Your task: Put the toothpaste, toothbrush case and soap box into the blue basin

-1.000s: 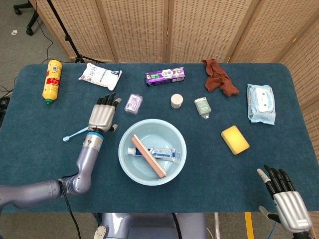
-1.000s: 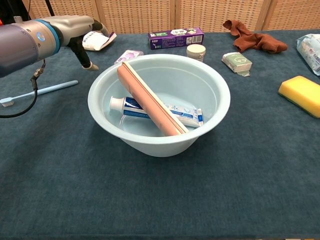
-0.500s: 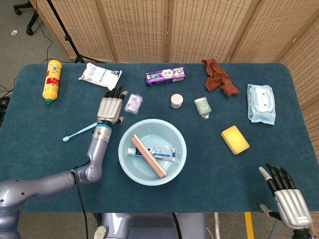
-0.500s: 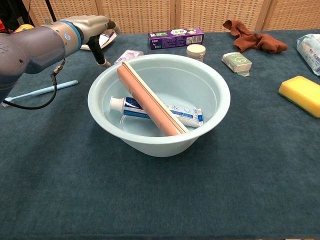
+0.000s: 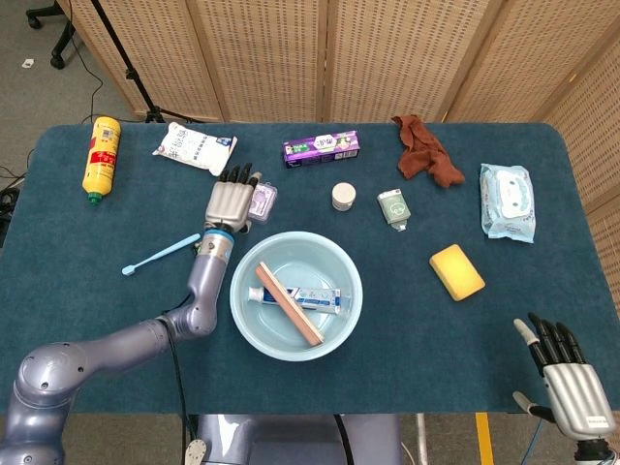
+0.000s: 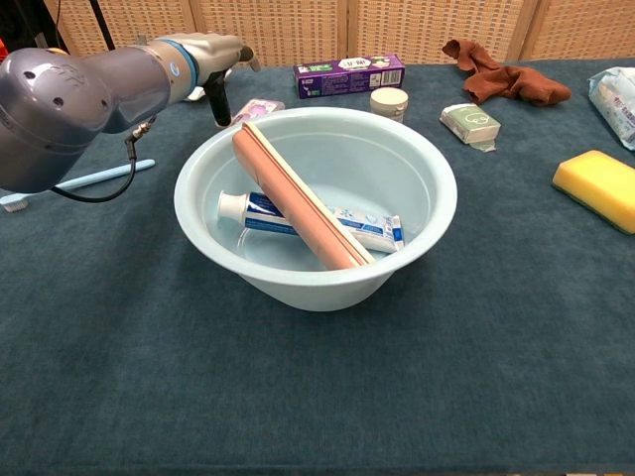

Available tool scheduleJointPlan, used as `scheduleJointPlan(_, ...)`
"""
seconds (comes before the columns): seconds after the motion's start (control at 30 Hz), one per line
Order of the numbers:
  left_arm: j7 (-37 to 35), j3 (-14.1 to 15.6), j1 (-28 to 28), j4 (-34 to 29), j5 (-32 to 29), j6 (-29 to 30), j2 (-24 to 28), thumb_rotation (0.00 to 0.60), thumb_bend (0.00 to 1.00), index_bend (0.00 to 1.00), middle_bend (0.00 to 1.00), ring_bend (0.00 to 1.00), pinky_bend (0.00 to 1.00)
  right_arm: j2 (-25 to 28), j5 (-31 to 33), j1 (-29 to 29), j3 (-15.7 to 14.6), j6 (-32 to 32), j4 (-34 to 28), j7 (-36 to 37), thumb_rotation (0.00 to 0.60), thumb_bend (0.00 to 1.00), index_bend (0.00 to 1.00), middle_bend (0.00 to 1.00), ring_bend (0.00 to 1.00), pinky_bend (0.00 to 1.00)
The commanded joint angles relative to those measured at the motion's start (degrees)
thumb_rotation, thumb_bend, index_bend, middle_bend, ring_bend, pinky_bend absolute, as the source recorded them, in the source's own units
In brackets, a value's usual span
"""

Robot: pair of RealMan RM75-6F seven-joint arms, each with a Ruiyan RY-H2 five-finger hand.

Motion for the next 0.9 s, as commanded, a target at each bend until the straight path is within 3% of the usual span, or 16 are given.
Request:
scheduleJointPlan(0.03,0.19,-0.15,-1.63,3.68,-0.94,-2.27,-1.98,0.6,0.25,0.0,0.0,0.0,0.11,-0.02,0.36,0.09,0.14,-0.16,0.18,0.09,0.6,0.13,0.0,0.0,0.0,0.0)
scheduleJointPlan(0.33,-0.06,-0.17,-4.18,14.27,-2.6,-7.96,-6.58,0.6,0.25,0.0,0.0,0.0,0.11,-0.19,0.74,0.06,0.24,-0.05,0.39,-0.34,0.6,0.13,0.0,0.0,0.0,0.0)
scheduleJointPlan(0.9,-3.7,-1.41,-8.1,29.99,-0.04,-15.47,-13.73,0.6,0.3,0.0,0.0,0.0,0.11,-0.71,1.22,0.28,0.29,-0.5,0.56,-1.33,0.6,0.13,0.0,0.0,0.0,0.0)
